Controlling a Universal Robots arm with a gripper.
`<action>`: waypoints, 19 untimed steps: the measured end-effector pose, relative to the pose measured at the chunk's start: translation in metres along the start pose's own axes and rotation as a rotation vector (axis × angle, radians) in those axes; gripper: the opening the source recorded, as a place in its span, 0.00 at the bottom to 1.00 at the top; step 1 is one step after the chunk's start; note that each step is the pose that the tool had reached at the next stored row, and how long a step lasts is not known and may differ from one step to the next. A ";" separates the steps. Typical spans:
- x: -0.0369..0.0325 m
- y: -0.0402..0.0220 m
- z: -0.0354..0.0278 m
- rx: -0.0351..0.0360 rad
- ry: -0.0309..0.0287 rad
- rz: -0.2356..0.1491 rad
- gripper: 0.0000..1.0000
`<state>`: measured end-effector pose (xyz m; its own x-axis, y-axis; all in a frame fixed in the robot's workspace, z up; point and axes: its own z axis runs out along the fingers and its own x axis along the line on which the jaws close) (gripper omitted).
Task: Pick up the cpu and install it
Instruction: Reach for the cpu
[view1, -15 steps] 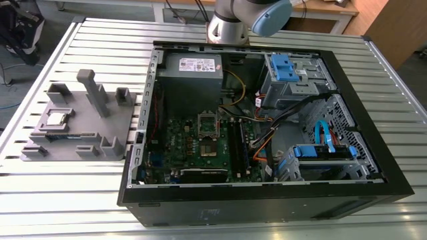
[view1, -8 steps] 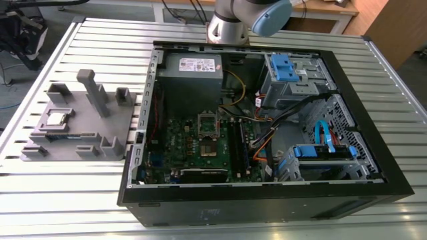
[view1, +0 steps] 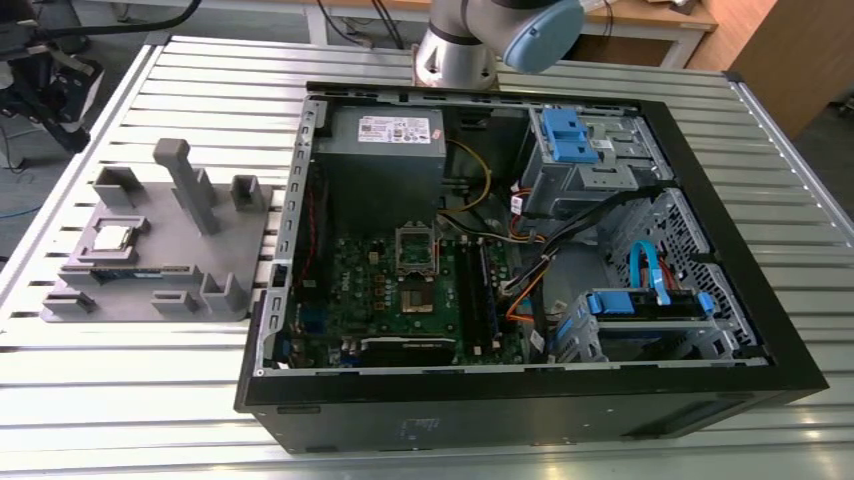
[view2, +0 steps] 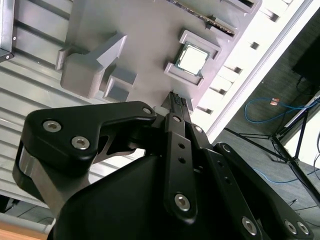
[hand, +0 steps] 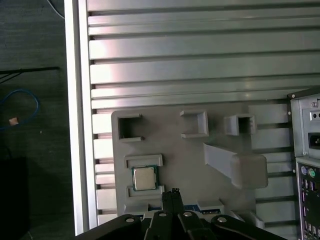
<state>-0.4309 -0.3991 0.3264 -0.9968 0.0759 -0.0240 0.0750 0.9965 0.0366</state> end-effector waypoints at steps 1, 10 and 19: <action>0.0001 -0.0001 0.0018 0.0002 0.0014 0.000 0.11; 0.0007 -0.0007 0.0180 0.0018 0.0152 0.001 0.11; 0.0010 -0.0015 0.0312 0.0048 0.0294 0.001 0.11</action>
<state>-0.4312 -0.3995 0.2951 -0.9971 0.0759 0.0054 0.0760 0.9966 0.0318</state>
